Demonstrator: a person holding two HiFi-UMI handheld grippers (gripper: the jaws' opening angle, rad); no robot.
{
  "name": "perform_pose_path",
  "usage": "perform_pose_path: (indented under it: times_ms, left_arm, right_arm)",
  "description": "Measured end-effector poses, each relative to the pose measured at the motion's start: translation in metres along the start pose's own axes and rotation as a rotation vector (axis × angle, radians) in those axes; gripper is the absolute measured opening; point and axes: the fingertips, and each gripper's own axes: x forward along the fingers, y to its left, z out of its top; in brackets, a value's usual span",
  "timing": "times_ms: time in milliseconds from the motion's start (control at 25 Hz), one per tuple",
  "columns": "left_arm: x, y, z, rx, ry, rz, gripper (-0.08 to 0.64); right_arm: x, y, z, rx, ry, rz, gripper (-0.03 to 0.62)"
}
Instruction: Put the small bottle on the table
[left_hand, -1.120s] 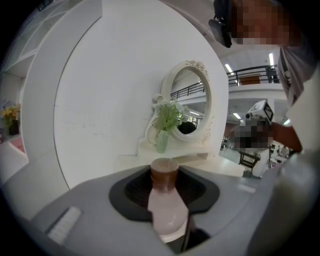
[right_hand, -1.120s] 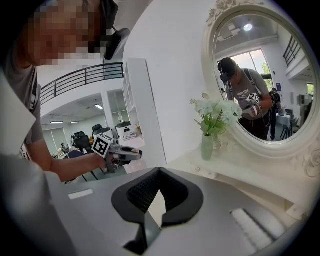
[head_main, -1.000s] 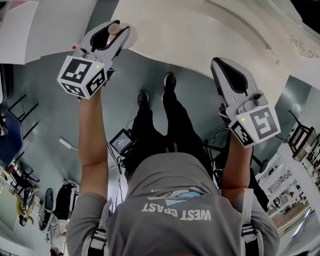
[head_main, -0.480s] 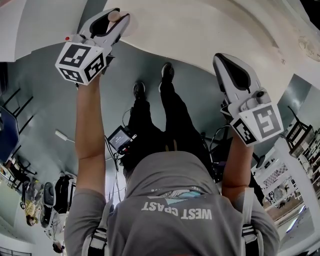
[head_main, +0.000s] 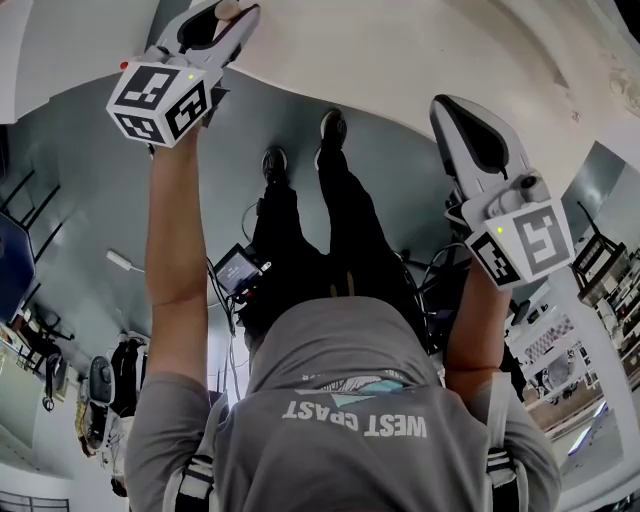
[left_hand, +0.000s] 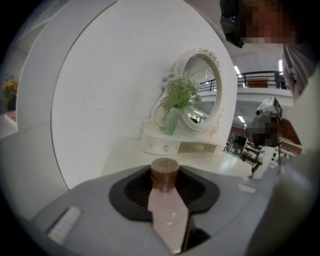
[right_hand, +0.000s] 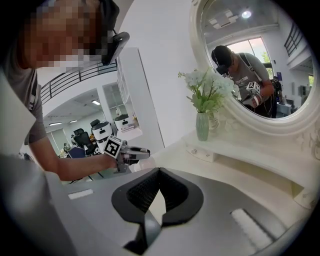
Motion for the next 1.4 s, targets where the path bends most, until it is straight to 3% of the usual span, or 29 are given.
perform_pose_path:
  times_ms: [200, 720, 1240, 1400]
  left_arm:
    - [0.005, 0.003, -0.006, -0.008, -0.023, -0.004, 0.127]
    - [0.013, -0.004, 0.002, 0.065, -0.106, -0.031, 0.136]
    - [0.022, -0.022, 0.000, 0.071, -0.114, -0.059, 0.158]
    - [0.018, -0.027, 0.011, 0.117, -0.106, -0.055, 0.184]
  right_arm:
    - [0.003, -0.001, -0.006, 0.005, 0.009, -0.001, 0.003]
    - [0.005, 0.002, -0.002, 0.005, 0.005, -0.003, 0.003]
    - [-0.007, -0.001, 0.000, 0.003, -0.018, -0.011, 0.003]
    - [-0.014, 0.003, 0.007, -0.004, -0.032, -0.012, 0.003]
